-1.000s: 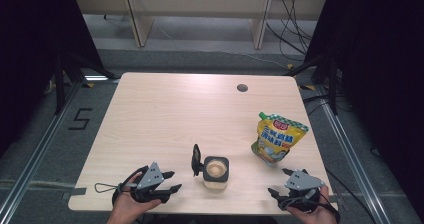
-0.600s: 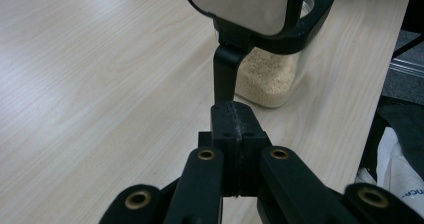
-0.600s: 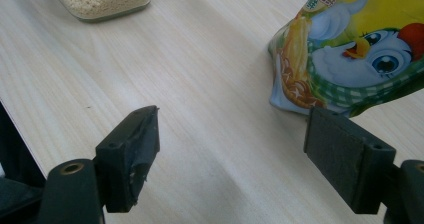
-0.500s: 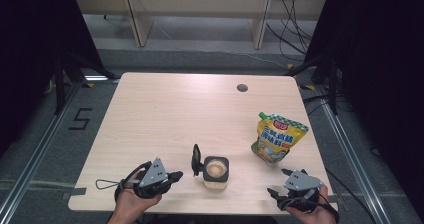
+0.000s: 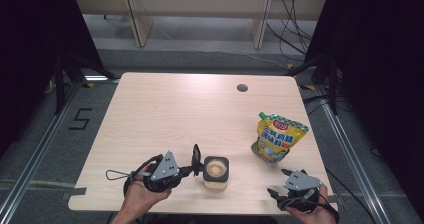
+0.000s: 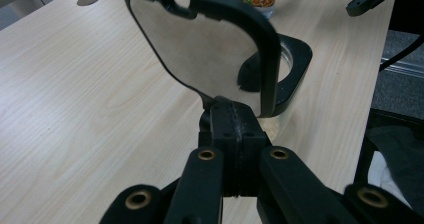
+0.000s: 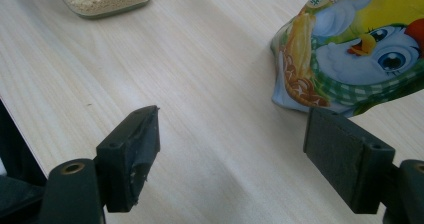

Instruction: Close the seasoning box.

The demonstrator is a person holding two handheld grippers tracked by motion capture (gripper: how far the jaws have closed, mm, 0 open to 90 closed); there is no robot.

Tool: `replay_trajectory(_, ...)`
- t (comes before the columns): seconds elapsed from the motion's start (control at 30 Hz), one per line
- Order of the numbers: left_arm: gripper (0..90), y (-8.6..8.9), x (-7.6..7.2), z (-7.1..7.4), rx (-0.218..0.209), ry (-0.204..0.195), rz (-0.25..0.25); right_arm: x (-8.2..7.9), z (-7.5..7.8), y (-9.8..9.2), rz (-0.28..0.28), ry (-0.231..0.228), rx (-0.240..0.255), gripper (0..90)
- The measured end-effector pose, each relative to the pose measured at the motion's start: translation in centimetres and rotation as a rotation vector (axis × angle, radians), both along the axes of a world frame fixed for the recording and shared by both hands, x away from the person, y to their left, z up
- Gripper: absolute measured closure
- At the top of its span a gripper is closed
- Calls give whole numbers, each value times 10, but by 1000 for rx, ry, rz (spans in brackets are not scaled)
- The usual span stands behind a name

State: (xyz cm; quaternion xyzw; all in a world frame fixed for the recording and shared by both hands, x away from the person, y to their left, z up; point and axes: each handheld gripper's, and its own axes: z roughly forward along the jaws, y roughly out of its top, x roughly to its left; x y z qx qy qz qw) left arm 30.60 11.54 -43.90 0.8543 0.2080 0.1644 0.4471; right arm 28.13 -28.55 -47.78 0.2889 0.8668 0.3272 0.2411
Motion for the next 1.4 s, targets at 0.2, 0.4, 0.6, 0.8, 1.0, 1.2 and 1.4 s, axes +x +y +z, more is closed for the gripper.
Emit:
replay_trajectory(0.2,892,-2,1,6,26,-3,-2,1,0,-1,9,-7,-4,235)
replay_trajectory(0.4,892,-8,2,4,23,-7,-8,1,0,0,6,-7,-3,235)
replay_trajectory(0.6,890,-13,4,5,18,-5,-7,0,0,0,-3,-3,-1,235)
replay_trajectory(0.8,889,-11,6,11,-26,-9,8,0,0,1,0,0,-1,235)
replay_trajectory(1.0,889,-16,6,12,-11,-3,-15,1,0,1,7,0,-4,236)
replay_trajectory(1.2,888,-27,6,9,-3,8,-33,1,0,1,7,-4,-4,236)
replay_trajectory(1.4,885,-37,8,5,4,14,-52,0,0,1,3,2,-1,236)
